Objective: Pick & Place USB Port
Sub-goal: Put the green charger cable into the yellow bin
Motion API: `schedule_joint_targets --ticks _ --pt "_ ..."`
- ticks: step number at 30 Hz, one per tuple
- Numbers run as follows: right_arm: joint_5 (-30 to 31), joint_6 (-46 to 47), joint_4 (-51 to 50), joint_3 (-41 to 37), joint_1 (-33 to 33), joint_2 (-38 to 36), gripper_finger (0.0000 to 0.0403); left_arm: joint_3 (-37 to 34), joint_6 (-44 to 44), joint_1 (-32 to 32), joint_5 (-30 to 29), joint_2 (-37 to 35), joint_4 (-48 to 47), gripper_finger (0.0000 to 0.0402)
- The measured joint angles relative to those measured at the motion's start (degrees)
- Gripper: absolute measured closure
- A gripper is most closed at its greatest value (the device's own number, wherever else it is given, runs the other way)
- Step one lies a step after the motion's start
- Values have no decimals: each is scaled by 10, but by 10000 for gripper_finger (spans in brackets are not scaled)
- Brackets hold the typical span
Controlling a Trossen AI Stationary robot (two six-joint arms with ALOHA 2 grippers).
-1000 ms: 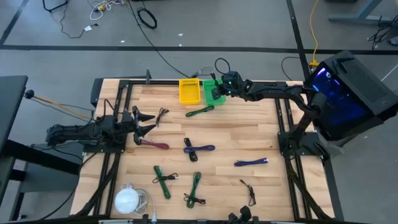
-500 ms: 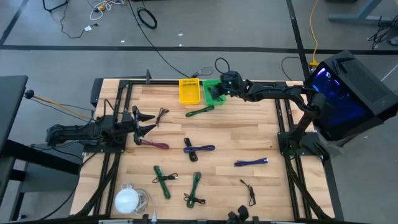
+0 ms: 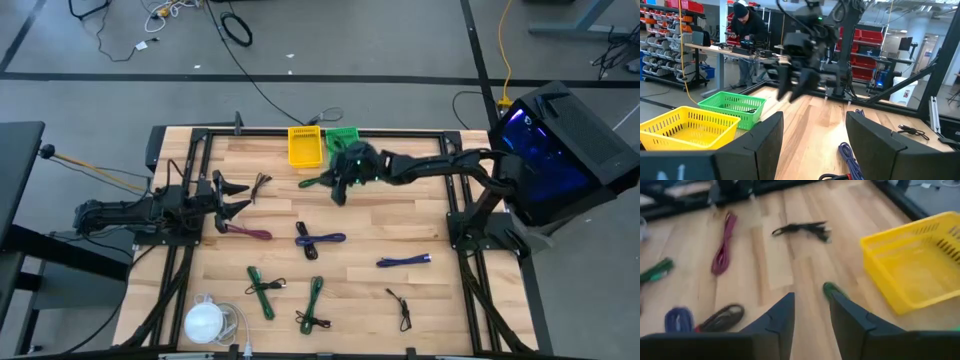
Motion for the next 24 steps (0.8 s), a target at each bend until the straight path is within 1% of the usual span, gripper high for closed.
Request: schedule_joint_targets --ticks 3,6,10,13,17,24 --pt "18 -13 -25 0 14 0 282 0 0 0 0 0 0 181" --pt "60 -39 -43 0 28 0 275 0 1 0 0 0 0 181" --pt "52 -59 -49 0 32 1 257 0 1 0 0 0 0 181" --pt "59 -72 -41 -1 33 11 243 0 1 0 0 0 0 181" --pt "54 -77 -10 6 34 39 224 0 2 0 0 0 -1 181" --pt "68 -106 -9 78 33 109 204 0 2 0 -1 0 -5 181"
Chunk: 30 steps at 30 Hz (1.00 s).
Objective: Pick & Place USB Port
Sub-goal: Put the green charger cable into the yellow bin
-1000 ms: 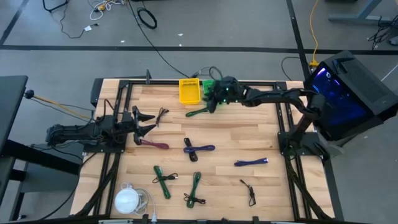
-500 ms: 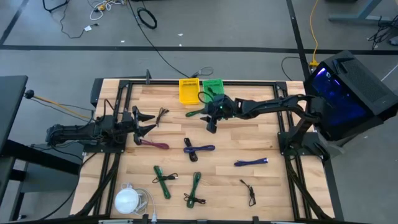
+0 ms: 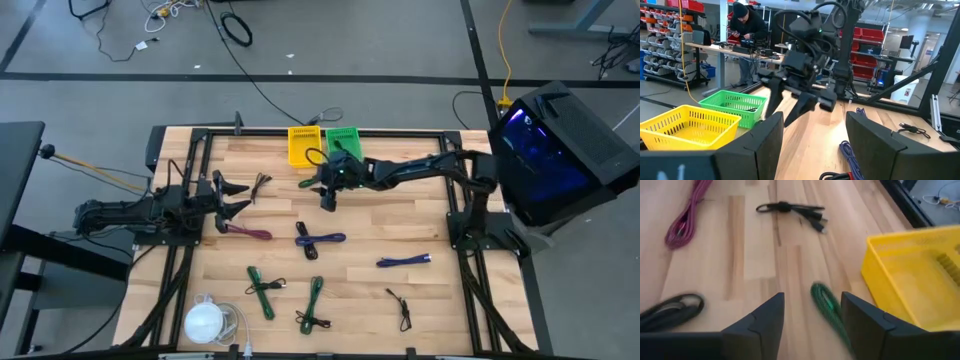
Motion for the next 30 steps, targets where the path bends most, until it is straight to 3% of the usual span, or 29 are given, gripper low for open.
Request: schedule_joint_targets --ticks 8,30 --pt "7 -21 -80 78 -3 70 196 0 1 0 0 0 -1 181" --pt "51 -26 -65 88 -4 102 197 0 14 0 -1 0 -2 181"
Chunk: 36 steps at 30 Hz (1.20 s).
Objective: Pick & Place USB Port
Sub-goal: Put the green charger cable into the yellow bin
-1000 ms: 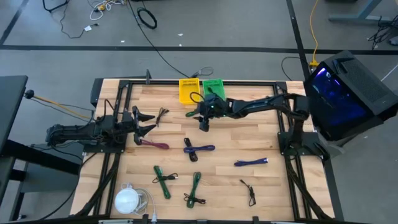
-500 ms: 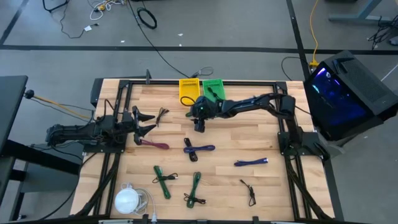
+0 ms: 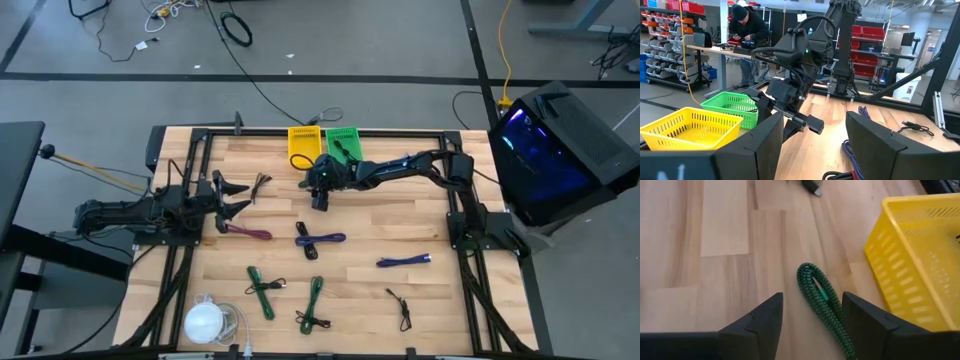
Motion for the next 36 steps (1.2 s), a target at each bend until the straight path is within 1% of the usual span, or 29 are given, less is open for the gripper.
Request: schedule_joint_targets --ticks 10,14,17,24,29,36 --pt "8 -4 12 0 -1 0 197 0 1 0 0 0 0 181" --pt "-16 -1 16 0 -1 5 197 0 1 0 0 0 0 181" --pt "2 -6 19 0 -1 19 197 0 1 0 0 0 -1 181" --pt "9 -4 31 0 -1 19 197 0 1 0 0 0 -1 181" --pt "-10 15 33 0 -1 33 197 0 1 0 0 0 -1 181" --pt "14 22 69 1 3 55 200 0 13 0 0 0 1 181"
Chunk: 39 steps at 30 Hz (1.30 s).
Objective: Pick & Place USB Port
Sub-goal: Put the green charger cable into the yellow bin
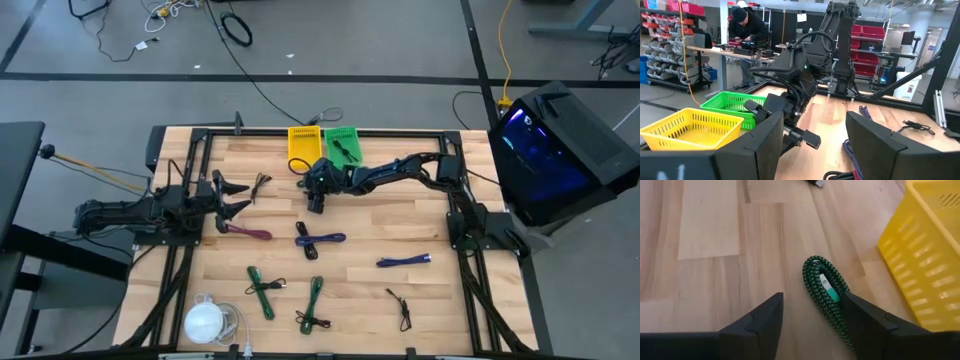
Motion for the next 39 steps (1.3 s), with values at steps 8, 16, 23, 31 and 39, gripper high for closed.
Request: schedule_joint_targets --ticks 8,16,23,31,39 --pt "-12 7 -9 0 -2 0 379 0 13 0 0 0 31 181" --pt "-70 17 -28 -1 -1 -15 398 0 -43 0 16 0 61 181" --pt "-88 9 -40 -1 15 -109 403 0 -58 0 4 0 78 181" --pt "-128 24 -36 -2 20 -243 402 0 -57 0 -15 55 195 181" --pt "-160 26 -23 -1 37 -334 402 31 -23 1 -27 254 381 181"
